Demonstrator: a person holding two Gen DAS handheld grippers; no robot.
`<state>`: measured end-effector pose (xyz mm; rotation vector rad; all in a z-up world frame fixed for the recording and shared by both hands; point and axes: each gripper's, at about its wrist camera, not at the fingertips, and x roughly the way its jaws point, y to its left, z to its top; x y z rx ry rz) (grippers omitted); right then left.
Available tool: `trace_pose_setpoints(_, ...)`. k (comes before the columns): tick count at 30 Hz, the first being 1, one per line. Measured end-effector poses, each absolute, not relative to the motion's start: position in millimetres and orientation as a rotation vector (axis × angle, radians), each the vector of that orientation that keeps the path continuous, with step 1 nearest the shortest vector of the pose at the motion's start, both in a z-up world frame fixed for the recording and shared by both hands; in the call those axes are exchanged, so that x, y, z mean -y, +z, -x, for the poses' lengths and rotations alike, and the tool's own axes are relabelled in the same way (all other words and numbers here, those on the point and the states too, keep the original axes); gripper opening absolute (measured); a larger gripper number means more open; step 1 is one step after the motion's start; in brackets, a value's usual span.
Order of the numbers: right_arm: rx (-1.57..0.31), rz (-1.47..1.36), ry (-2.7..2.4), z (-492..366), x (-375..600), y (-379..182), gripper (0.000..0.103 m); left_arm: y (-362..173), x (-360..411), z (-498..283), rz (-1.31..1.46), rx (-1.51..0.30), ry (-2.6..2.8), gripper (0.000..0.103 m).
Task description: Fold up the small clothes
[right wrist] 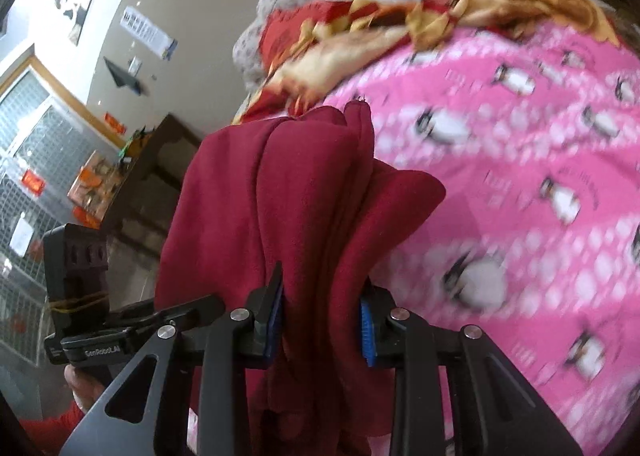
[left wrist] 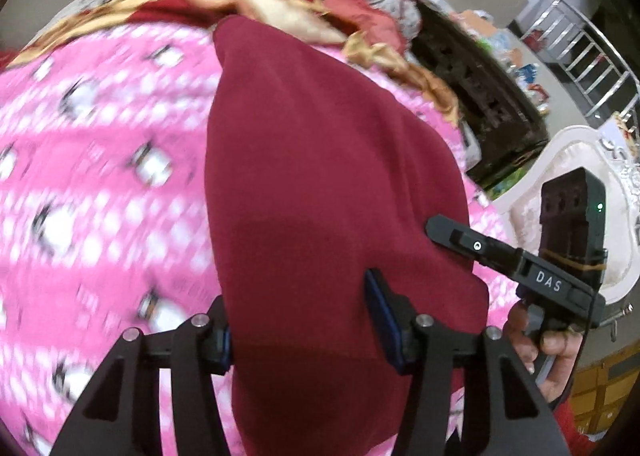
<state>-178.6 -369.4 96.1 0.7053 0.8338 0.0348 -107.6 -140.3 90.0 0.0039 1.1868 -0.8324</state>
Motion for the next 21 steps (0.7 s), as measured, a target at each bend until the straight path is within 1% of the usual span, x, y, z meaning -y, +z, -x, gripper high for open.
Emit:
trace_pose_setpoints(4, -0.923, -0.712, 0.048, 176.5, 346.2, 65.7, 0.041, 57.8, 122.3, 115.4, -0.021, -1.261, -0.753, 0.058)
trace_pose_setpoints(5, -0.967, -0.685, 0.036, 173.0, 340.0, 54.0, 0.044, 50.7, 120.8, 115.9, -0.023, -1.274, -0.741, 0.059)
trace_pose_setpoints(6, -0.989, -0.651, 0.011, 170.7, 337.1, 48.2, 0.048, 45.1, 119.1, 116.9, -0.022, -1.264, -0.728, 0.063)
trace_pose_setpoints(7, -0.992, -0.617, -0.018, 171.1, 334.4, 45.5, 0.049, 44.5, 116.5, 118.9, -0.023, -1.243, -0.713, 0.066)
trace_pose_setpoints(8, -0.981, -0.612, -0.023, 173.2, 333.3, 47.7, 0.049, 46.0, 115.6, 120.9, -0.031, -1.226, -0.7, 0.07)
trace_pose_setpoints(9, -0.975, -0.608, -0.034, 175.3, 333.1, 52.0, 0.049, 47.5, 114.1, 123.6, -0.038, -1.213, -0.69, 0.071)
trace_pose_setpoints(13, -0.942, -0.497, -0.087, 186.3, 328.5, 77.9, 0.05, 57.3, 108.7, 133.0, -0.064, -1.168, -0.656, 0.072)
trace_pose_setpoints(17, -0.863, -0.407, -0.059, 200.0, 311.1, 111.6, 0.05, 71.7, 102.5, 138.9, -0.116, -1.085, -0.601, 0.073)
trace_pose_setpoints(21, -0.837, -0.363, -0.002, 196.5, 287.0, 125.3, 0.05, 82.1, 87.8, 141.5, -0.153, -1.02, -0.557, 0.076)
